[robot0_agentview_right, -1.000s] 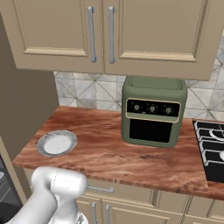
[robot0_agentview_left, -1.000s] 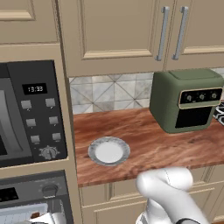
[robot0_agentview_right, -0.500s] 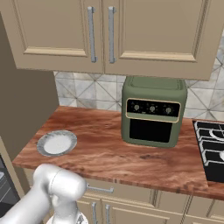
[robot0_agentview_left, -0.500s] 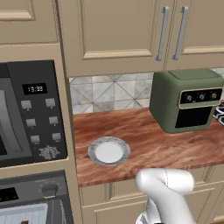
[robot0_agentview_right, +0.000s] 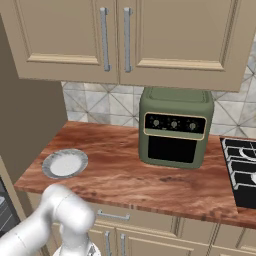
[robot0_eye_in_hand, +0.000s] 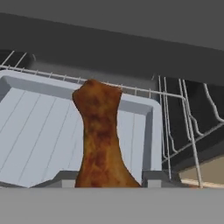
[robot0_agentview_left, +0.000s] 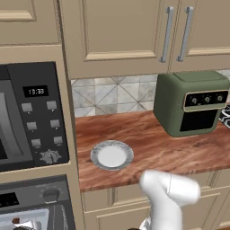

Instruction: Place the chicken drumstick on the rack of the oven.

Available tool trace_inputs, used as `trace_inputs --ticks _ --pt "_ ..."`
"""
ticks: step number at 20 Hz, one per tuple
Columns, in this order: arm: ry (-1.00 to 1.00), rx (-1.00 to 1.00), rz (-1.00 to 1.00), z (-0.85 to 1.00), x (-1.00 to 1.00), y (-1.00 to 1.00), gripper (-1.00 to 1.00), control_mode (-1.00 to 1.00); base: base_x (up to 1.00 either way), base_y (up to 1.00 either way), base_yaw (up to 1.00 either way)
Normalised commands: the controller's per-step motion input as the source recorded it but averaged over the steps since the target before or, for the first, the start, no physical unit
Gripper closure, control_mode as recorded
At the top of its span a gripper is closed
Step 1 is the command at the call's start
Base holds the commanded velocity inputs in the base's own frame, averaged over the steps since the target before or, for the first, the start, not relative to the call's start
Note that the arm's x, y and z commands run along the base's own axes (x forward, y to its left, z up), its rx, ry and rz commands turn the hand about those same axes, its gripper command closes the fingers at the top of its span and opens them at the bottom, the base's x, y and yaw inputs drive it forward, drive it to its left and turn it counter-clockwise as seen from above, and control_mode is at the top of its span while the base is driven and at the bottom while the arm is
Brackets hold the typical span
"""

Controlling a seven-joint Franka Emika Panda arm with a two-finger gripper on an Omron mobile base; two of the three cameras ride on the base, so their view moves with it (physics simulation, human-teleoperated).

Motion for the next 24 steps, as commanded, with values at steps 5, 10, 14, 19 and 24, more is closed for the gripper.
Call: trace_inputs --ticks 5,10,14,19,24 --pt "0.0 0.0 0.0 -0.52 0.18 0.81 1.0 -1.0 0.0 0.0 0.0" --pt "0.0 -0.03 -0.02 -0.47 0.11 0.61 1.0 -1.0 0.0 0.0 0.0" --pt "0.0 -0.04 -0.06 -0.51 0.01 0.02 1.0 -1.0 0.0 0.0 0.0" --pt "0.0 0.0 -0.01 -0.21 0.01 -0.01 1.0 -1.0 0.0 0.0 0.0" --pt "0.0 0.0 0.0 -0.07 0.0 -0.07 1.0 -1.0 0.0 0.0 0.0"
